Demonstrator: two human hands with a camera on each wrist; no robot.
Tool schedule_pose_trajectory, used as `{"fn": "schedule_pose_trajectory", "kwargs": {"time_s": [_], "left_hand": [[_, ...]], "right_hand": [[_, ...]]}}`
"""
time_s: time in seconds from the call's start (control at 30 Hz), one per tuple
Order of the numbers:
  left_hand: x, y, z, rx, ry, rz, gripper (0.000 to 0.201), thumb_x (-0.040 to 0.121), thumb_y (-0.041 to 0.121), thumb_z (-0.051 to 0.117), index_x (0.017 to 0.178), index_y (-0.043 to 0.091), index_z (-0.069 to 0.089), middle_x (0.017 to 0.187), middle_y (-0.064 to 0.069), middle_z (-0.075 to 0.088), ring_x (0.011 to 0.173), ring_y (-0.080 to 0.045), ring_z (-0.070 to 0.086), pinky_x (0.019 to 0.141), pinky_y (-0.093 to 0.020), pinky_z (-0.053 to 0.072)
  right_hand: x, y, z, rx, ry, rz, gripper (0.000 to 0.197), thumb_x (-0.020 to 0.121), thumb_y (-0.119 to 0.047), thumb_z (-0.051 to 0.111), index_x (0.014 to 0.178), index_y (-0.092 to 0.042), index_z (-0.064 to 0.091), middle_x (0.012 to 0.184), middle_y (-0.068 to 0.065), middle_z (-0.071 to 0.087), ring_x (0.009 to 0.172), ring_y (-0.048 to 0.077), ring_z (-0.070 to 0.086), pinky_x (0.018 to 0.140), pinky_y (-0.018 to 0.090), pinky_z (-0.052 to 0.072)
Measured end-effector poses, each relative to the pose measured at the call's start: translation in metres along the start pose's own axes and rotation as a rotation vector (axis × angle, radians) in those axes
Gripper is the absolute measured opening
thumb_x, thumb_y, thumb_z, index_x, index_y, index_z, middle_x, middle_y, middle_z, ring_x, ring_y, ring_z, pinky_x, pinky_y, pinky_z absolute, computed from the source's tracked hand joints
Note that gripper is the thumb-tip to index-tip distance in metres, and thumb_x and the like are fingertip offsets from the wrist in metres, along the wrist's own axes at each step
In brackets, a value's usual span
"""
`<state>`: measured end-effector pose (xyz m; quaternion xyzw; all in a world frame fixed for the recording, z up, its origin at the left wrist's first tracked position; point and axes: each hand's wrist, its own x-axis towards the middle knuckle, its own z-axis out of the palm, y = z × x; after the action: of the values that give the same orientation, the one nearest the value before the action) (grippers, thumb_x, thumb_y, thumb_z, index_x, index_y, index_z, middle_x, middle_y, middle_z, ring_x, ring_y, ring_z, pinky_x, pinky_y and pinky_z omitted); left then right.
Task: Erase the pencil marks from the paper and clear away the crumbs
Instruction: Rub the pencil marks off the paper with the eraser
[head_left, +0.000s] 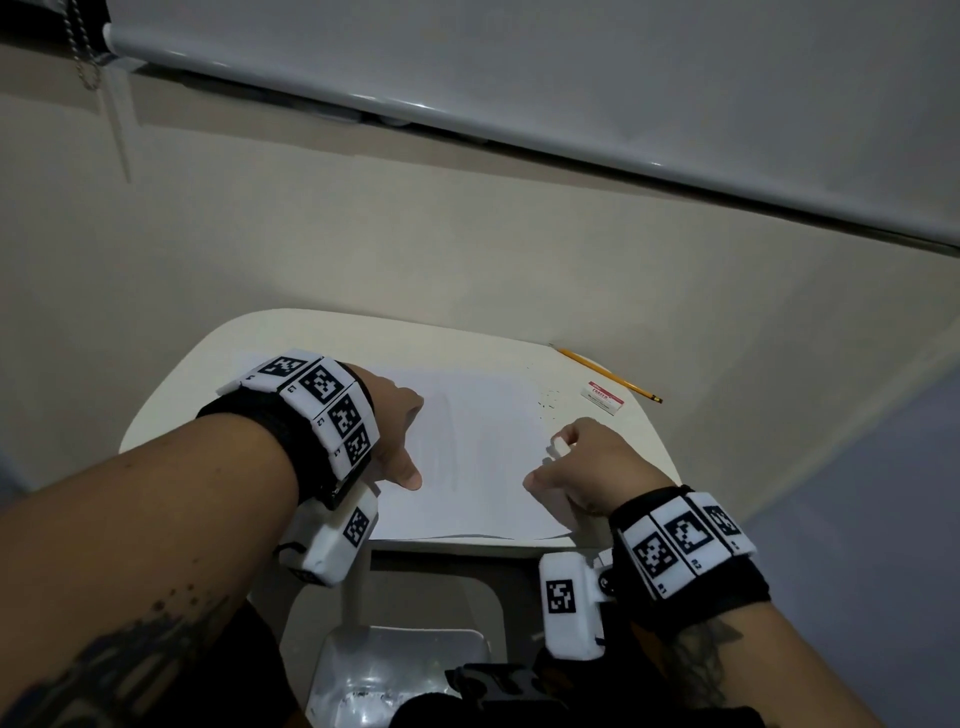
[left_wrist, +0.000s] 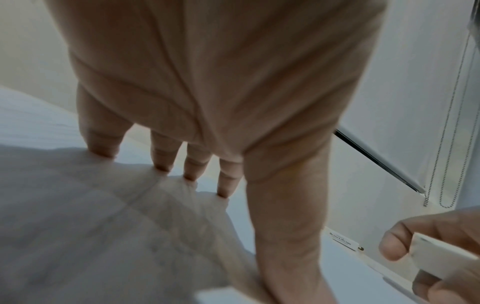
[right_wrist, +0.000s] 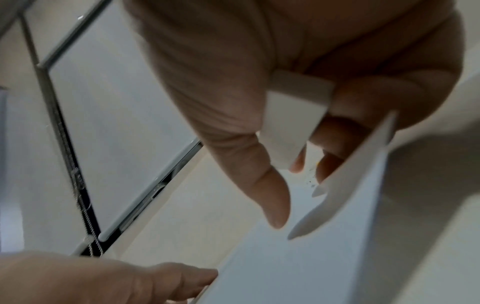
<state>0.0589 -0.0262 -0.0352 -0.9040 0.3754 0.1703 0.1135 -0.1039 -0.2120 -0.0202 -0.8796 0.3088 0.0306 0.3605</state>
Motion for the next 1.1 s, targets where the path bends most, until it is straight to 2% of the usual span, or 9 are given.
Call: {"fn": "schedule_pose_trajectory", "kwargs": {"time_s": [0.1,0.3,0.47,0.53,0.67,0.77,0.87,0.97,1.1], "left_hand": [[0.000,0.000,0.000,-0.001,0.004,-0.009,0.071,0.049,0.083,0.064,0.083,0.025,0.040,0.090,0.000,0.059,0.088,-0.023,0.061,0.074,-0.035,0.049],[-0.002,0.002,-0.003,-0.010,-0.025,-0.039,0.078,0.040,0.087,0.059,0.085,0.025,0.041,0.092,0.001,0.059,0.088,-0.024,0.061,0.081,-0.042,0.051],[-0.005,0.010,-0.003,-0.057,0.016,-0.041,0.065,0.059,0.079,0.062,0.090,0.025,0.044,0.097,0.005,0.052,0.098,-0.022,0.059,0.080,-0.040,0.049],[-0.004,0.012,-0.005,-0.039,0.010,-0.032,0.073,0.049,0.086,0.051,0.092,0.028,0.044,0.103,0.007,0.052,0.120,-0.022,0.053,0.085,-0.044,0.047],[0.002,0.014,-0.005,0.021,0.038,-0.043,0.114,0.035,0.091,0.035,0.129,0.026,0.043,0.136,0.008,0.048,0.135,-0.021,0.042,0.101,-0.049,0.041],[0.002,0.020,-0.010,-0.002,0.008,-0.035,0.091,0.039,0.091,0.039,0.102,0.026,0.047,0.113,0.009,0.056,0.125,-0.021,0.051,0.093,-0.047,0.046],[-0.001,0.029,-0.016,-0.051,0.007,-0.006,0.064,0.065,0.079,0.059,0.090,0.022,0.045,0.097,0.003,0.056,0.097,-0.020,0.059,0.082,-0.039,0.048],[-0.003,0.036,-0.020,-0.078,-0.042,0.017,0.060,0.076,0.067,0.067,0.104,0.017,0.050,0.110,-0.003,0.058,0.099,-0.024,0.060,0.089,-0.040,0.049],[-0.001,0.039,-0.023,-0.057,-0.097,0.014,0.086,0.075,0.064,0.072,0.138,0.016,0.040,0.130,-0.004,0.052,0.119,-0.028,0.055,0.097,-0.044,0.046]], "right_hand": [[-0.001,0.002,-0.004,0.134,-0.011,0.040,0.033,0.076,-0.005,0.070,0.102,-0.014,0.052,0.081,0.000,0.056,0.056,0.012,0.050,0.049,0.020,0.041],[0.010,0.001,-0.006,0.176,0.063,-0.014,0.035,0.077,-0.007,0.070,0.109,-0.017,0.059,0.093,-0.003,0.058,0.077,0.015,0.058,0.074,0.032,0.054],[0.020,0.008,-0.022,0.248,0.148,0.002,0.032,0.082,-0.008,0.066,0.111,-0.021,0.059,0.096,-0.004,0.054,0.071,0.016,0.058,0.060,0.026,0.049],[0.025,0.014,-0.031,0.250,0.174,0.022,0.032,0.082,-0.009,0.067,0.111,-0.022,0.059,0.108,0.002,0.056,0.074,0.019,0.059,0.063,0.031,0.053],[0.030,0.029,-0.044,0.276,0.231,0.054,0.031,0.080,-0.007,0.069,0.108,-0.019,0.062,0.110,0.008,0.062,0.078,0.022,0.062,0.072,0.035,0.055],[0.031,0.040,-0.049,0.236,0.200,0.073,0.030,0.082,-0.008,0.070,0.110,-0.015,0.064,0.110,0.010,0.064,0.080,0.020,0.063,0.078,0.034,0.054],[0.033,0.047,-0.050,0.193,0.158,0.104,0.024,0.081,-0.009,0.073,0.103,-0.013,0.065,0.109,0.012,0.066,0.088,0.025,0.065,0.082,0.038,0.055],[0.031,0.049,-0.052,0.100,0.117,0.129,0.014,0.080,-0.014,0.074,0.090,-0.008,0.066,0.091,0.012,0.068,0.080,0.026,0.066,0.074,0.036,0.055],[0.031,0.051,-0.066,0.072,0.231,0.064,0.019,0.086,-0.018,0.068,0.083,0.000,0.069,0.069,0.012,0.061,0.057,0.021,0.051,0.056,0.030,0.042]]}}
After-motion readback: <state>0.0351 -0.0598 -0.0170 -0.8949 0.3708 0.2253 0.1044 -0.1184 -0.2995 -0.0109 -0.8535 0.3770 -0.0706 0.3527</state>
